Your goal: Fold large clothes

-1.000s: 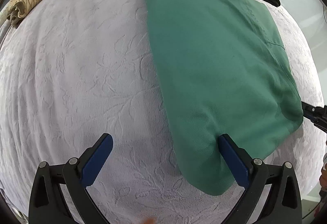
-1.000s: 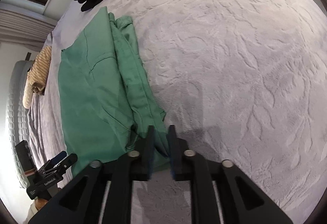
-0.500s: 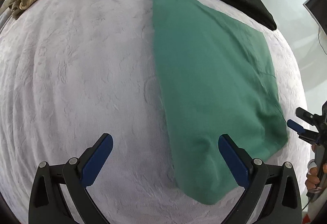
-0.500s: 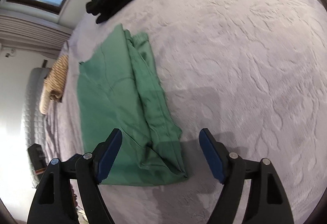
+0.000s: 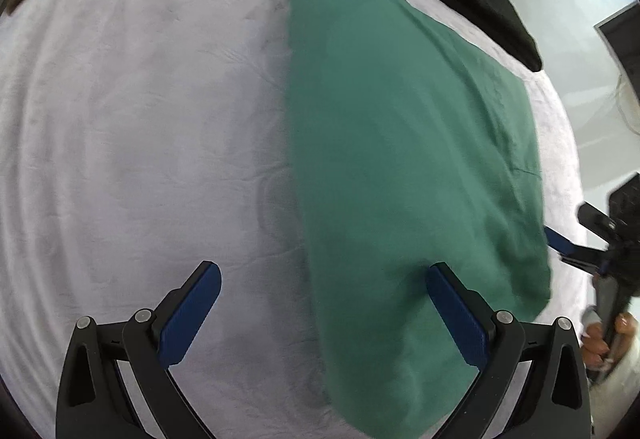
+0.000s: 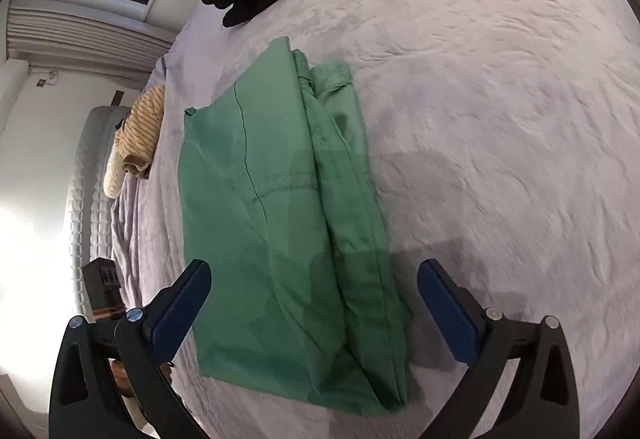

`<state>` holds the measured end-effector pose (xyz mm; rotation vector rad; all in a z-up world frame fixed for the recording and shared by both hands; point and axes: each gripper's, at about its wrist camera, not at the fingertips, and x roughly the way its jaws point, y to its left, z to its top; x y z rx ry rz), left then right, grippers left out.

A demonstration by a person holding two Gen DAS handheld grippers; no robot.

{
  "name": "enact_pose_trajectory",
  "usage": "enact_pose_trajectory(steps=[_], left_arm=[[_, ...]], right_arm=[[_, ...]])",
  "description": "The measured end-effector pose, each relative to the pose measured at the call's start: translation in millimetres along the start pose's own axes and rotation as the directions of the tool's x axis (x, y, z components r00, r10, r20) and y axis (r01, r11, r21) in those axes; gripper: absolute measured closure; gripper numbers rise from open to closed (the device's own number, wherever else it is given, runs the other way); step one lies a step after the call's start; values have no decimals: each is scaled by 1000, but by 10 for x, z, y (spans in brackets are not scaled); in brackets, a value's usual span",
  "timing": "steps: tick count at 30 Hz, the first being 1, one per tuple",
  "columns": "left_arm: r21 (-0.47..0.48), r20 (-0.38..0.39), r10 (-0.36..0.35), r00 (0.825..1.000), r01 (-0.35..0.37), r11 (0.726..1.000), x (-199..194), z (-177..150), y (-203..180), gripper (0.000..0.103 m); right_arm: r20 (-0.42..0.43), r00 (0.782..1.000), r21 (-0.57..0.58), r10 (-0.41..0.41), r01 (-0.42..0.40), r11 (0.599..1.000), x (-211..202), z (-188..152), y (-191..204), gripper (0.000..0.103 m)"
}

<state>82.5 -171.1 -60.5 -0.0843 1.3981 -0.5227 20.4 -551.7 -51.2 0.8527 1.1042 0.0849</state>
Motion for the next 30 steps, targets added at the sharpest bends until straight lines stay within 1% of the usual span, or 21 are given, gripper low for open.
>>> enact_pose_trajectory(steps=[3,7,10,11,12,15,19,20,21,22,23,24,25,27,28,30], left_arm=[[9,-16,-44,999,45,999,85,59,-14,0],[11,-52,-117,992,117,993,224,70,-60,0],[10,-80,-171,982,172,985,318,66,-124,0],[14,-92,-184,979,186,982,361,67,-157,0],[24,-105,-189,976,192,981,416,62,-208,0],[64,-113,-151,982,159,985,501,34,-306,0],[65,-117,-172,978,180,982,490,19,-306,1],[68,-119,-177,977,186,980,464,-1,-281,1],[77,-113,-173,978,183,980,434,-14,-286,9],[87,-107,-170,980,180,980,392,-32,-263,20],[100,-95,-174,980,184,978,317,-60,-224,25],[105,-85,-183,979,191,976,246,-77,-194,35],[104,-79,-191,978,199,975,211,-78,-170,44],[95,-59,-232,971,237,967,73,-91,-123,52],[91,-50,-246,968,250,964,20,-95,-97,54],[93,-33,-275,961,277,957,-100,-127,-70,56]], right_arm=[[-7,1000,-18,5,-5,1000,103,146,-1,0],[-37,999,9,36,-35,999,315,314,-103,0],[-56,994,13,95,-94,995,455,447,-124,0],[-62,990,4,125,-125,992,508,512,-101,0],[-69,987,-2,148,-149,989,548,557,-82,1],[-95,979,-10,181,-183,983,708,702,-52,0],[-82,975,47,209,-205,978,803,783,-134,1],[-74,974,68,216,-211,975,811,795,-155,7],[-77,975,80,210,-204,976,819,803,-180,38],[-90,977,105,191,-182,978,852,812,-222,59],[-93,976,124,198,-186,975,870,815,-250,72],[-78,974,121,214,-203,972,853,800,-240,80],[-69,973,113,222,-214,970,830,786,-212,82],[-47,964,120,261,-254,960,766,749,-166,85],[-32,955,138,296,-289,947,720,724,-146,85],[-5,935,157,354,-349,924,618,668,-75,85]])
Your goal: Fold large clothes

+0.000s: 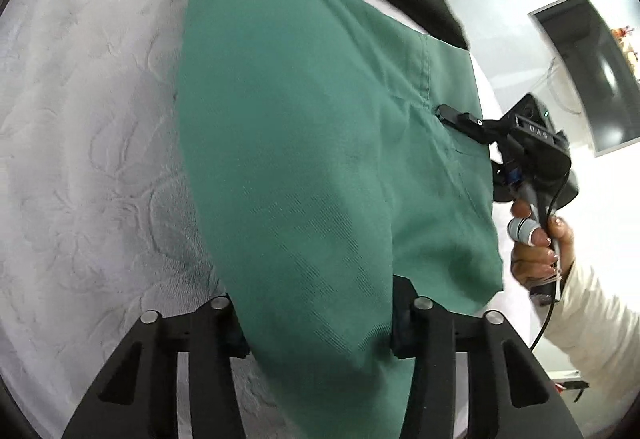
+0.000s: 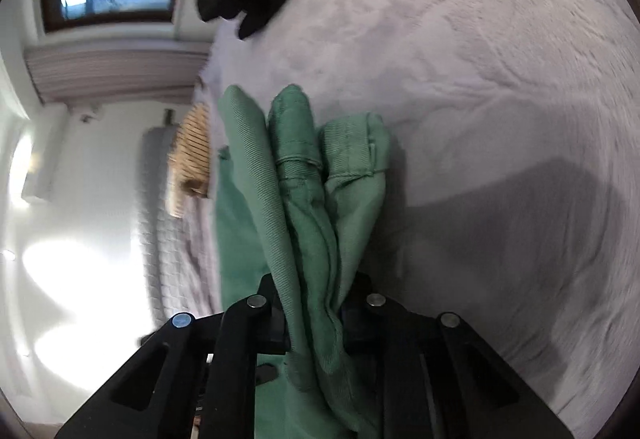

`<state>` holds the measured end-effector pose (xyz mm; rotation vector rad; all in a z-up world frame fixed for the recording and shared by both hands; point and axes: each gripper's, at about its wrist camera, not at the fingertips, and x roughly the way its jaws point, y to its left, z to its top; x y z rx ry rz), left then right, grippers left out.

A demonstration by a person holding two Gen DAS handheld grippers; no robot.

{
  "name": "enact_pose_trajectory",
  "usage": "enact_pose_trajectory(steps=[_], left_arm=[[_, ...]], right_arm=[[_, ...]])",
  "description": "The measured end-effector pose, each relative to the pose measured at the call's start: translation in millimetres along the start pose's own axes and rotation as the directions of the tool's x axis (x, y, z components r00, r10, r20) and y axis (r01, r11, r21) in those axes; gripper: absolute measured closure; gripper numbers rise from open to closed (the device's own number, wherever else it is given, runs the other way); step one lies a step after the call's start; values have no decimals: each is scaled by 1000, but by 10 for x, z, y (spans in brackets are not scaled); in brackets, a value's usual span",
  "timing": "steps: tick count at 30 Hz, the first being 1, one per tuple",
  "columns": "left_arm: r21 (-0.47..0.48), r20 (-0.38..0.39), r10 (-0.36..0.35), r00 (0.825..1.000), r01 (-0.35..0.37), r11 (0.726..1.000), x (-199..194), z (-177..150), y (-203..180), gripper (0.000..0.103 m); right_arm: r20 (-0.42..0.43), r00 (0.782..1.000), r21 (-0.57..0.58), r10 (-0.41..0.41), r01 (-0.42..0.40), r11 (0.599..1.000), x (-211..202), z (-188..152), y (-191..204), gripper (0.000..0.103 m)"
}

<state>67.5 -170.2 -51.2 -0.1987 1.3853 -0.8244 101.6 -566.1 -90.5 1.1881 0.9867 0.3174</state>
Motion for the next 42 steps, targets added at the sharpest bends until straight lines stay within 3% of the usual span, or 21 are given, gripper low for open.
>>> enact_pose_trajectory(steps=[4,9,14,18,21,23,25,27,30,33,34,35,36,39,40,42], left_arm=[[17,24,-65,998,64,998,-339,-131,-14,56],[55,27,-77,997,76,996,-917,-519,139,56],[87,-18,-10,1000,11,996,-1413,-1014,385,56],[63,-68,63,996,-59,996,-1608,-1431,734,55],[24,-118,187,975,-185,982,-1479,-1761,1114,48],[-22,-128,188,974,-193,981,-1462,-1866,1284,42],[-36,-116,156,981,-161,986,-1587,-1915,1352,42],[1,-93,159,983,-159,987,-1801,-1931,1355,42],[40,-19,170,985,-169,985,-2093,-1854,1332,42],[26,50,224,973,-225,974,-2215,-1681,1461,42],[11,56,231,971,-232,973,-2118,-1546,1407,42],[-9,61,240,969,-240,971,-2081,-1493,1447,42],[-20,62,249,967,-248,969,-2031,-1444,1429,42],[-2,69,259,963,-260,966,-1862,-1410,1334,42],[10,70,266,961,-267,964,-1651,-1340,1131,42],[27,70,276,959,-278,960,-1453,-1322,1044,41]], right_arm=[[16,999,-24,48,-47,999,-82,-198,282,85],[21,997,-36,75,-74,997,-74,-612,564,85],[5,995,0,95,-95,995,176,-1256,682,85],[-38,996,57,82,-79,995,621,-1813,556,85],[-81,997,63,-7,12,998,954,-2052,427,85],[-54,992,60,-110,113,992,1031,-2105,379,83],[-49,981,49,-190,193,980,981,-2101,445,76],[-28,935,-33,-353,352,935,871,-2120,643,43],[53,881,-149,-471,473,868,728,-2177,939,43],[73,881,-186,-468,473,861,779,-2136,1118,43],[58,876,-187,-478,480,857,844,-2111,1108,45],[39,873,-192,-487,485,853,923,-2110,1097,63],[18,865,-204,-501,493,846,1041,-2102,1109,96],[80,838,-258,-539,540,801,966,-2132,1137,96],[102,826,-252,-554,561,789,900,-2127,1077,96],[88,816,-215,-572,576,789,914,-2096,838,96]])
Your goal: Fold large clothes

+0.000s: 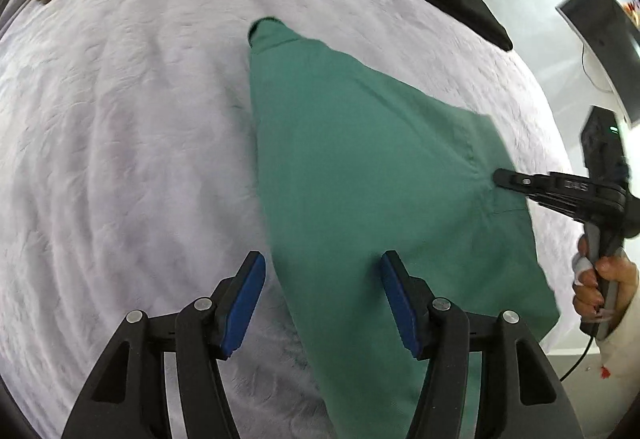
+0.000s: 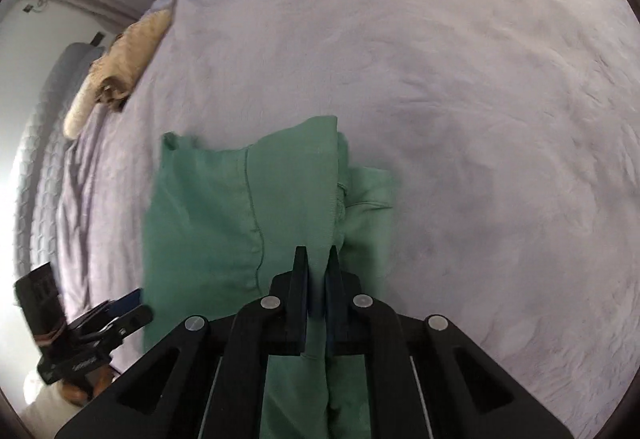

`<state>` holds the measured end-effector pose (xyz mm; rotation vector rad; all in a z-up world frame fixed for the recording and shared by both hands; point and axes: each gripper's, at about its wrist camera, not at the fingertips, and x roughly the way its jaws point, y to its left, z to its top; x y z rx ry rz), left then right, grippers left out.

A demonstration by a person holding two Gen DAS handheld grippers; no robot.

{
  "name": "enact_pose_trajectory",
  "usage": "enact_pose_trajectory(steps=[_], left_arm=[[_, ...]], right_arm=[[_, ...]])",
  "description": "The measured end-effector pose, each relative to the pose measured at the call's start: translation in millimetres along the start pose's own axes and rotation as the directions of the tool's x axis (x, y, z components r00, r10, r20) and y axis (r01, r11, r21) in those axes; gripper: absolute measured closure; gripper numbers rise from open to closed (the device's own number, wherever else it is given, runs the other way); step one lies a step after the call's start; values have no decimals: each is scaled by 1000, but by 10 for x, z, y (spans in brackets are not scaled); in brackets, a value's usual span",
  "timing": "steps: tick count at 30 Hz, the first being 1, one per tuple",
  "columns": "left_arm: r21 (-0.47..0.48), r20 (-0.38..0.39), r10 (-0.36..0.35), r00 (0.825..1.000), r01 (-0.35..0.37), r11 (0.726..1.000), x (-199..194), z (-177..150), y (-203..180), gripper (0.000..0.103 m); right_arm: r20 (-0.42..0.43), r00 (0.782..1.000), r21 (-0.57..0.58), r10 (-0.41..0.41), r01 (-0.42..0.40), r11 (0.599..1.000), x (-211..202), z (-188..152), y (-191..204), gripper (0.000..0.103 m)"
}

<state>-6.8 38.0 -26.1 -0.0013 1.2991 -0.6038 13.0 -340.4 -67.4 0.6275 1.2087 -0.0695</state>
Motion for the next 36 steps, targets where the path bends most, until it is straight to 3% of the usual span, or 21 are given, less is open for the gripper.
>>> enact_pose_trajectory(steps=[4,7,10,14,16,18,19,20,22,23,25,28,32,36], left_arm=[[3,-20,30,999,-30,1000,-52,-41,-22,41],[66,-27,58,998,-56,996,-250,-127,-108,41],[122,-83,32,996,-22,992,-408,-328,-200,41],[184,-187,57,981,-22,983,-386,-755,-242,41],[166,-193,59,979,-27,986,-361,-885,-208,40],[127,-183,66,981,-42,991,-386,-938,-159,28],[108,-181,69,981,-50,993,-425,-972,-128,28],[90,-181,63,981,-47,995,-436,-988,-106,28],[74,-178,61,982,-48,996,-456,-1030,-68,28],[70,-178,62,982,-50,996,-473,-1083,-39,28],[60,-184,65,981,-54,997,-453,-1114,-26,27],[67,-175,101,979,-90,994,-393,-1104,-18,17],[29,-198,104,975,-100,995,-384,-1143,21,17],[45,-201,128,971,-121,992,-448,-1160,-7,17]], right_arm=[[-28,999,46,28,-27,999,211,0,-256,95],[-36,997,89,64,-61,994,113,1,-324,94],[-46,996,130,78,-71,989,-60,-31,-348,92],[-81,996,75,44,-38,996,-356,-205,-221,85],[-104,993,33,46,-43,999,-523,-367,-162,83],[-142,988,1,58,-58,998,-630,-588,-66,47],[-152,987,-11,54,-56,998,-663,-674,-48,44],[-176,984,-23,40,-45,999,-672,-802,-28,47],[-217,976,-18,-8,5,1000,-637,-986,-87,85],[-229,973,-1,-29,29,1000,-614,-1058,-149,92],[-230,973,65,-25,41,997,-551,-1177,-295,92],[-231,973,118,-19,47,992,-442,-1252,-436,92],[-238,971,131,-35,68,989,-350,-1283,-491,92],[-228,972,127,-60,91,988,-521,-1219,-383,90]])
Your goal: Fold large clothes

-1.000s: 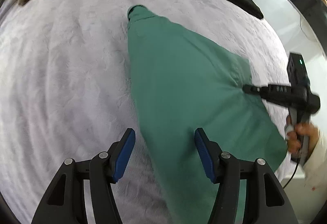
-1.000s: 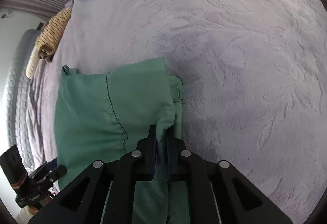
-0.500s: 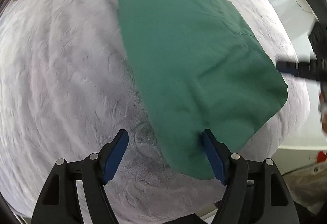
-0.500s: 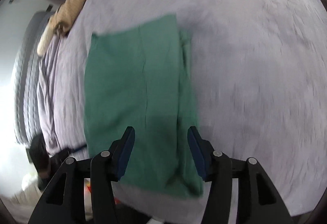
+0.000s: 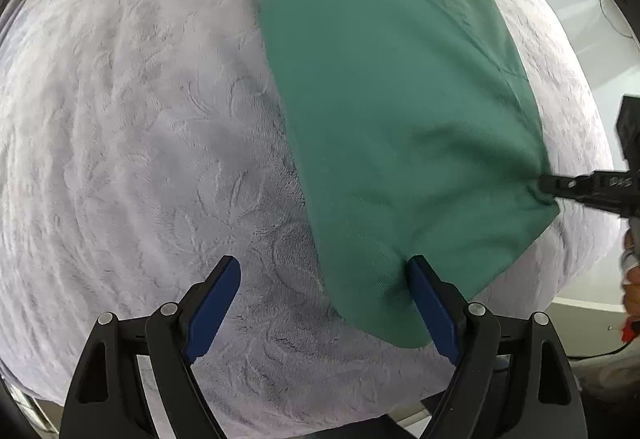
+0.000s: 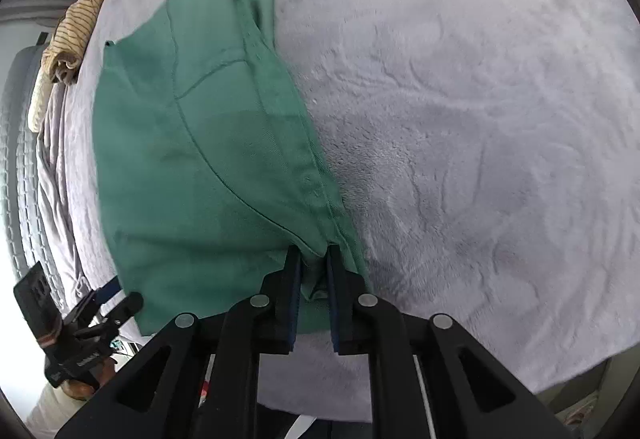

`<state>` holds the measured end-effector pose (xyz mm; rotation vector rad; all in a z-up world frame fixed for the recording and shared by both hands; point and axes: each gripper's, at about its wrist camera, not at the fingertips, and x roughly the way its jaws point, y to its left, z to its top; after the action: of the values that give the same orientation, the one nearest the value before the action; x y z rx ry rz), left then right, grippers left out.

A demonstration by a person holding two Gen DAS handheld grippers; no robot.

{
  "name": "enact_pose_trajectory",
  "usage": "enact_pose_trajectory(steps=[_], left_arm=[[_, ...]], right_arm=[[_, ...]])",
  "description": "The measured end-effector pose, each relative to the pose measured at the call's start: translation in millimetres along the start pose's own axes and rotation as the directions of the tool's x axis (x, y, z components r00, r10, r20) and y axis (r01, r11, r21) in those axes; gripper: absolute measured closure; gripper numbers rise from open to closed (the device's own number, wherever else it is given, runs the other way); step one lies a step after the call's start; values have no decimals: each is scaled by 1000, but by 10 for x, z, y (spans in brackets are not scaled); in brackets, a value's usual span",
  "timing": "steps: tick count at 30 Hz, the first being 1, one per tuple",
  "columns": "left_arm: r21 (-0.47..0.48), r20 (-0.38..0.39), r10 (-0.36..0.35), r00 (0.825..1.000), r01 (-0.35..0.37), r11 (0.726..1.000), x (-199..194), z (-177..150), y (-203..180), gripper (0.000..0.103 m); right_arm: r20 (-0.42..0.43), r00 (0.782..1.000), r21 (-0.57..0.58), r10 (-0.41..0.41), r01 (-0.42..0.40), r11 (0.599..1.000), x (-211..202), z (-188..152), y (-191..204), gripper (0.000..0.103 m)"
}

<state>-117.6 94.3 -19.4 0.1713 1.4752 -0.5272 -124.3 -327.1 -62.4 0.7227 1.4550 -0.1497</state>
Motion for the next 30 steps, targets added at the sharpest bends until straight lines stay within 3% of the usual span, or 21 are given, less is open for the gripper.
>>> enact_pose_trajectory(steps=[4,9,11,15,19,30], left_arm=[[-18,-8,-5,1000,5,1000,8,-9,23,17],[-23,-10,-2,1000,2,1000,17,39,-21,17],[-27,-13,-2,1000,1,1000,40,71,-29,17],[-25,-9,4,1000,-4,1000,100,150,-40,17],[-29,-16,5,1000,-6,1000,138,142,-73,17],[-21,-47,49,998,-50,999,95,252,-184,17]], right_arm=[[51,997,-88,-57,61,994,-274,-74,199,89],[51,999,-173,8,1,985,-351,-171,391,89],[30,999,-161,-25,30,987,-239,-128,367,89],[2,997,-25,-74,74,997,10,17,34,89],[-25,1000,99,3,-1,995,161,79,-240,89],[-31,998,37,-50,51,998,123,3,-92,81]])
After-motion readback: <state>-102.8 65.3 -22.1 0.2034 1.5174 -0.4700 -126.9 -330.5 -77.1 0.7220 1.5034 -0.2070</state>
